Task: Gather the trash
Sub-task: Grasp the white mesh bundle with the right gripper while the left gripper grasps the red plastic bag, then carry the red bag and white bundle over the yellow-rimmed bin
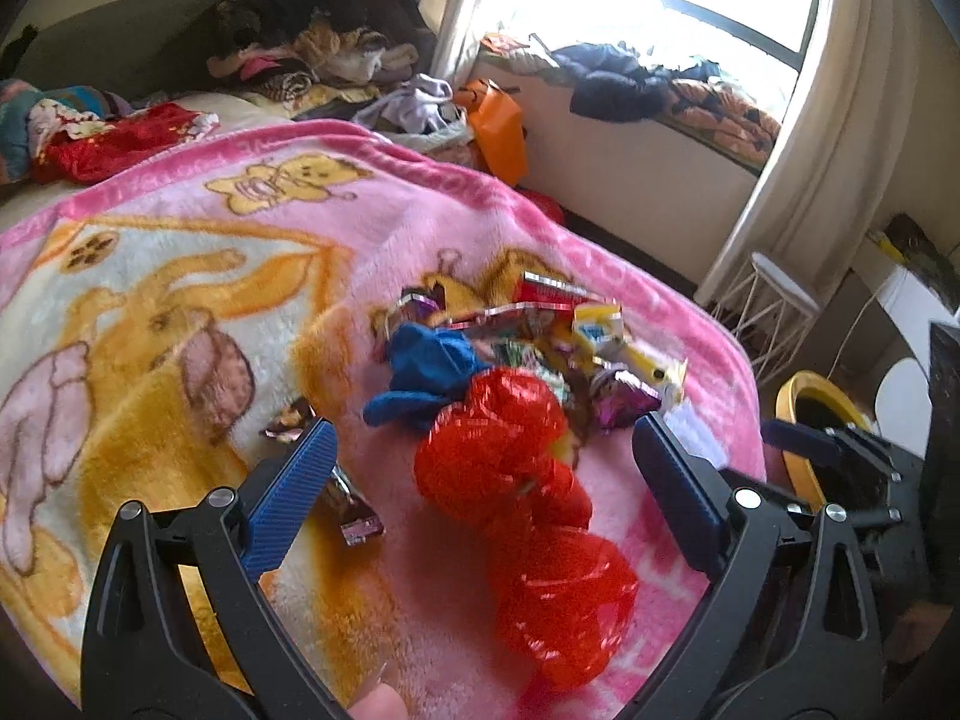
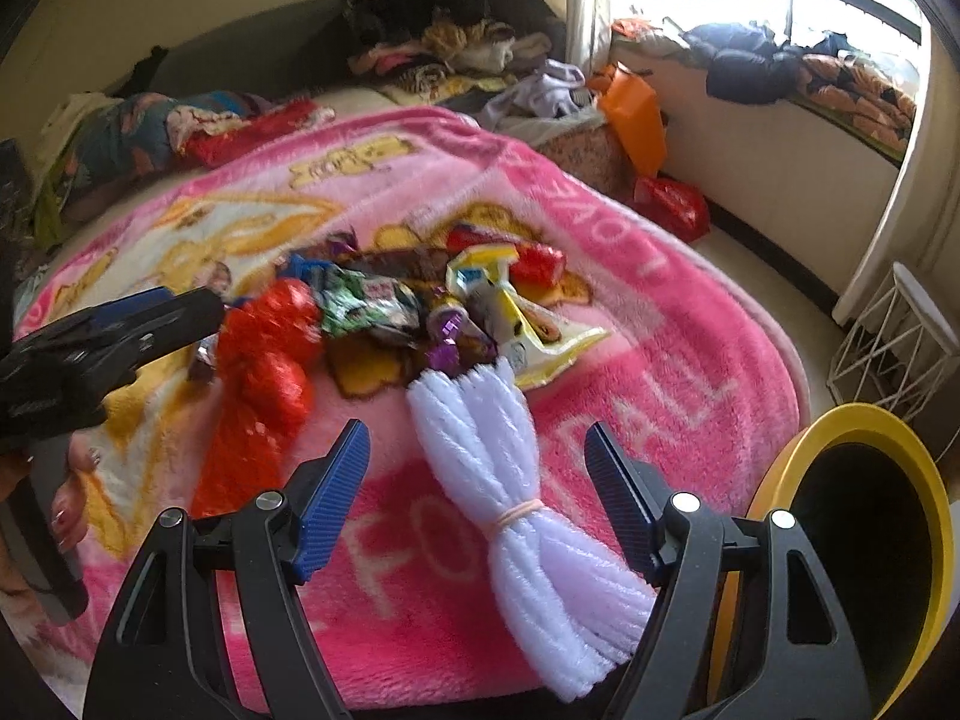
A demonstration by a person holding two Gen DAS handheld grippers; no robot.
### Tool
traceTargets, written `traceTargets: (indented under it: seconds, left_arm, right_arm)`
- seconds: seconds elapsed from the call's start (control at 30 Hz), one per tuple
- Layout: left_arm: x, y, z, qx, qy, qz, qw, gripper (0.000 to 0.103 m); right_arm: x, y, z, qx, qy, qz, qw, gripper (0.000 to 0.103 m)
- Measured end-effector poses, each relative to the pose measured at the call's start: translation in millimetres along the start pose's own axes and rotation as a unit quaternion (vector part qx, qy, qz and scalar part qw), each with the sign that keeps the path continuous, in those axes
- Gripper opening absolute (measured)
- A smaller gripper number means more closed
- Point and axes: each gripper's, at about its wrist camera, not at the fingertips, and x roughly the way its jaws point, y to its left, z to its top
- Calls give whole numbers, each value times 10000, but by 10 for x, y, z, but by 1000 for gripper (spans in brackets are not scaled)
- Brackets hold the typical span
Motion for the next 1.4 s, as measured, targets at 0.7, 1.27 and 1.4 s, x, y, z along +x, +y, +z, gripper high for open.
traceTargets:
  seconds: [0.7,1.27,1.4]
  left_arm:
    - [229,-314,-376,196,627,237,9976,62]
    - [120,-389,-382,249,584,162,9979,23]
    - [20,-353,-321,210,464,144,9986,22]
  right_arm:
    - [358,-254,5,295,772,783,9935,37]
    - [-16,-172,-33,530,210,1219,9909,30]
    - [-100,-72,-9,409,38,1174,9922,30]
